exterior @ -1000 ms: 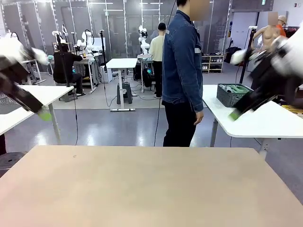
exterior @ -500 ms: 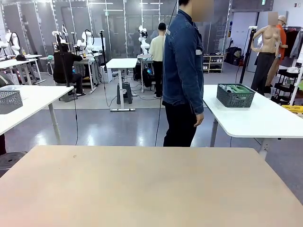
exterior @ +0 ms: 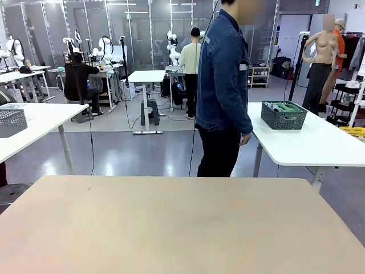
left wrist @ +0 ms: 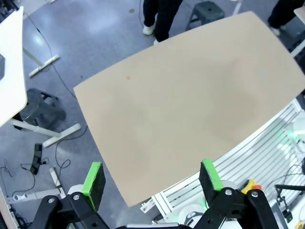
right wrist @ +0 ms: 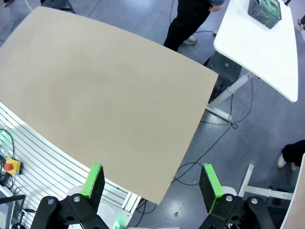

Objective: Fold the towels and place them in the basket.
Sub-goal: When a person lays out a Towel with hook on the table, fold it in half twice.

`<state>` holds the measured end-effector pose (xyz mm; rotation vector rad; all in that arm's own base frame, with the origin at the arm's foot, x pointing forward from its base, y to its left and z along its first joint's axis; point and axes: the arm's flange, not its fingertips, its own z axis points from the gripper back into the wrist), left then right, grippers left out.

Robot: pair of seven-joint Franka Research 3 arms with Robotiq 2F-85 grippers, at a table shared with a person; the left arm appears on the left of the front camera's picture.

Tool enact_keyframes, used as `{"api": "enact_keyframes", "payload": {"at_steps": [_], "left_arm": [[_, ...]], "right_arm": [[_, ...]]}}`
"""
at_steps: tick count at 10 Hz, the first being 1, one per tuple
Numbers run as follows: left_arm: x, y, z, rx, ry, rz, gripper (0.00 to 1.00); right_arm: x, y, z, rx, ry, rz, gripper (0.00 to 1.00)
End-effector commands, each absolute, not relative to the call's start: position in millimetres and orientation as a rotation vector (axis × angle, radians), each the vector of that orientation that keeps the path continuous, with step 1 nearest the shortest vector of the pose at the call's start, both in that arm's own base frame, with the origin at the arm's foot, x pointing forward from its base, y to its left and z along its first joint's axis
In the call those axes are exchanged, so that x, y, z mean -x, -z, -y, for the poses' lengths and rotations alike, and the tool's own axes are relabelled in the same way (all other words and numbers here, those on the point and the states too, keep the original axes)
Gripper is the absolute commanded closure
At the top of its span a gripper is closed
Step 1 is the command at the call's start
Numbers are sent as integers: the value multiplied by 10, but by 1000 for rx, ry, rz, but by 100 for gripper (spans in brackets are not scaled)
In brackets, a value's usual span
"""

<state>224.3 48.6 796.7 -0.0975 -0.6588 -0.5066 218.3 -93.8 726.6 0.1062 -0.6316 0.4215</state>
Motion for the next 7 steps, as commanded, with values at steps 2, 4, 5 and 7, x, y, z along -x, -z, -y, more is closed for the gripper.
{"api": "enact_keyframes", "payload": {"at_steps": [2,4,5,7], "left_arm": [[-2243,-7967,-486,98,507,659,0],[-2243,-7967,-486,98,507,659,0],[-2243,-7967,-486,98,507,659,0],[-2243,-7967,-486,98,507,659,0]], "right_arm": [[-2217,-7148,941,-99,-411,608,0],[-2188,-7250,946,-104,-417,627,0],[-2188,-7250,946,-104,-417,627,0],[-2188,-7250,946,-104,-417,627,0]]}}
